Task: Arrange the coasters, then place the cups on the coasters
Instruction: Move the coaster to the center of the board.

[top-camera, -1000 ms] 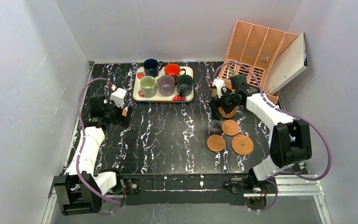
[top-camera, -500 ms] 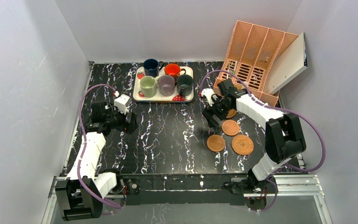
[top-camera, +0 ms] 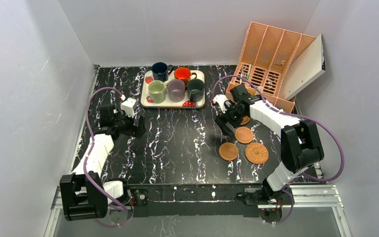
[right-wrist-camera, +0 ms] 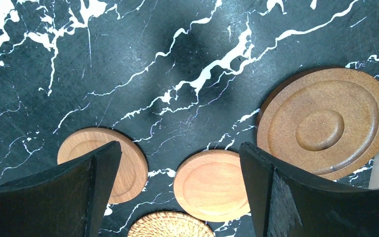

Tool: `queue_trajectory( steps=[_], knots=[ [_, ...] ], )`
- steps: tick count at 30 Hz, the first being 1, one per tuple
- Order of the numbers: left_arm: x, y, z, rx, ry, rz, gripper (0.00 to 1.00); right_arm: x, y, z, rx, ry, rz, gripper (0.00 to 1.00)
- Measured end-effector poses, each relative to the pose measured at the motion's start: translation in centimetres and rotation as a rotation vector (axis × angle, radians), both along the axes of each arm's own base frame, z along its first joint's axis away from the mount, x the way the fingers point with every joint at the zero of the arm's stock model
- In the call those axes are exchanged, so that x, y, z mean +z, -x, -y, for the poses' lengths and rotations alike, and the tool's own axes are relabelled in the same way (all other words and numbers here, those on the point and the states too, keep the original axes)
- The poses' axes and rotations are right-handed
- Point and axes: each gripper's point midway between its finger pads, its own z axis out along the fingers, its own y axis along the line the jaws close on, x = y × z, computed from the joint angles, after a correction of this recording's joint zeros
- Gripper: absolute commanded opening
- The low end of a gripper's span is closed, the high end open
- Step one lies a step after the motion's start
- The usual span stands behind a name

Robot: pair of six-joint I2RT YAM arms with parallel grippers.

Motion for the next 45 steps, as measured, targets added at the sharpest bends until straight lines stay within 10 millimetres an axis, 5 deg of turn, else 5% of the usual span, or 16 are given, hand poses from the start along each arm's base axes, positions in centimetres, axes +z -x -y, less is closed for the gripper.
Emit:
queue_trajectory(
  steps=[15,32,45],
  knots=[
    [-0.9,-0.4,-1.4,0.073,-0.047,-0.002,0.98,-0.6,-0.5,0.8,-0.018,0.061,0.039,0.99],
    [-3.8,-6.7,-2.7,0.127,-0.067,-0.099,0.98,-1.0,-0.9,1.1,-0.028,0.084,0.044,0.99],
    [-5.5,-6.7,-4.0,0.169,-0.124,-0.134,0.98,-1.0,-0.8,1.1,-0.027,0.084,0.044,0.99]
  ],
)
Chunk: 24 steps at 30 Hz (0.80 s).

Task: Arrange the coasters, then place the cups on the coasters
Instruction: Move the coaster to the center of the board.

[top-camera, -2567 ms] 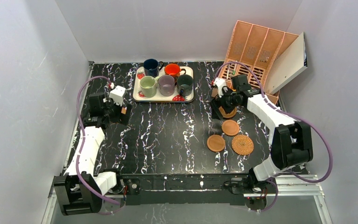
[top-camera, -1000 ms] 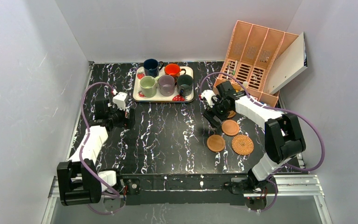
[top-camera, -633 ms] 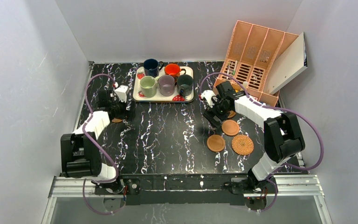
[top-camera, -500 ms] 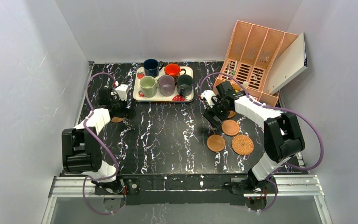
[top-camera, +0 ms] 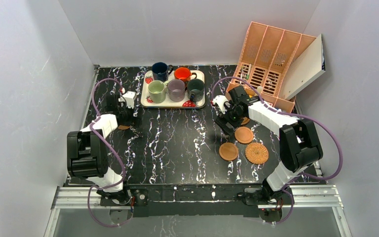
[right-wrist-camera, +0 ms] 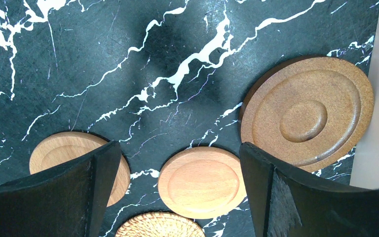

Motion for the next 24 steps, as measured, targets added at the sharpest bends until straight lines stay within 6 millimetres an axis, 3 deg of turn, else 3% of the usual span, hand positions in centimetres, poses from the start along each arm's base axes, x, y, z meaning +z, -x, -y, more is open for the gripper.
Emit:
queue_trajectory(
  steps=[6,15,24],
  knots=[
    [-1.6,1.4,-0.6,0.000,-0.028,-0.049,0.98,0.0,0.0,0.0,0.000,0.000,0.000,0.99],
    [-1.7,2.6,-0.7,-0.024,-0.049,-0.054,0.98,0.0,0.0,0.0,0.000,0.000,0.000,0.99],
    [-1.5,6.2,-0.5,-0.050,-0.050,-0.104,0.98,0.0,0.0,0.0,0.000,0.000,0.000,0.99]
  ],
)
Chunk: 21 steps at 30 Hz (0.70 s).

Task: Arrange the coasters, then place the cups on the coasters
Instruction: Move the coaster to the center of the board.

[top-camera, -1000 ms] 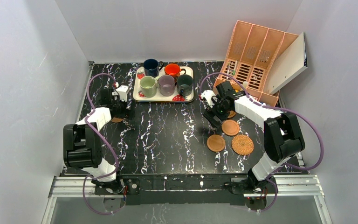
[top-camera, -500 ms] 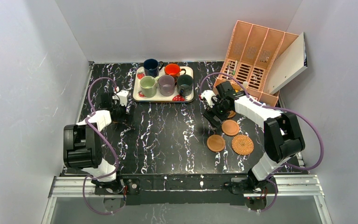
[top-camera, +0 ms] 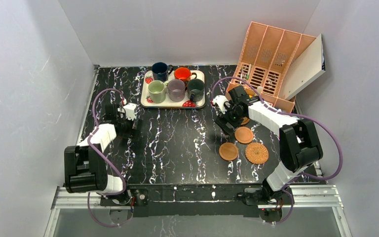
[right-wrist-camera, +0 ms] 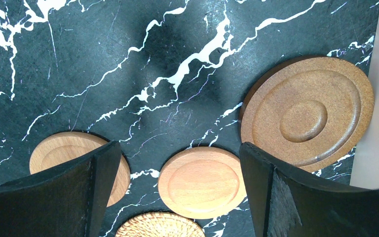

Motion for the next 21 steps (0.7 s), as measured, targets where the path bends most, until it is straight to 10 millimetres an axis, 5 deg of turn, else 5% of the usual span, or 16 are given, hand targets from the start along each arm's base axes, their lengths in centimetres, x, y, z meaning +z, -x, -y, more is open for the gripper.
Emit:
queue_trajectory(
  steps=[12,21],
  knots=[
    [2.1,2.5,0.2,-0.042,-0.014,0.009,0.98,0.0,-0.1,0.1,-0.003,0.007,0.006,0.99],
    [7.0,2.0,1.9,-0.083,0.057,0.153,0.98,0.1,0.0,0.2,-0.005,0.009,0.005,0.99]
  ],
)
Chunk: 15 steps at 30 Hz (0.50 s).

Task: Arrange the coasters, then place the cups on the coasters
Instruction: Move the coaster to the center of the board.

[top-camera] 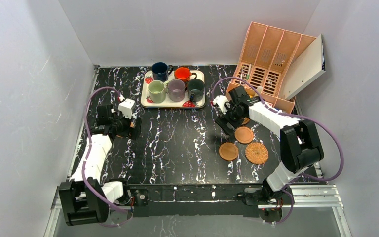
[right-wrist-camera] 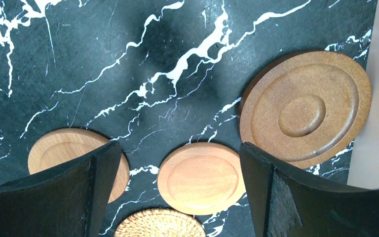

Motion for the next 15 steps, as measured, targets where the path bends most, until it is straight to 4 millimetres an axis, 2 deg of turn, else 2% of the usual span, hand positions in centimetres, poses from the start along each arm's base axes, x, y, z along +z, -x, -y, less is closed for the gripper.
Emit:
queue_trajectory(
  steps=[3,8,12,15],
  knots=[
    [1.4,0.1,0.7,-0.021,0.027,0.047,0.98,0.3,0.6,0.5,0.000,0.007,0.016,0.99],
    [2.9,0.4,1.3,-0.035,0.049,0.119,0.98,0.5,2.3,2.5,-0.012,0.049,0.067,0.99],
    [3.6,0.8,1.7,-0.044,0.066,0.158,0.98,0.2,1.5,4.0,-0.055,0.124,0.112,0.99],
    [3.7,1.2,2.0,-0.054,0.077,0.175,0.98,0.0,1.0,4.4,-0.068,0.154,0.129,0.99]
  ],
)
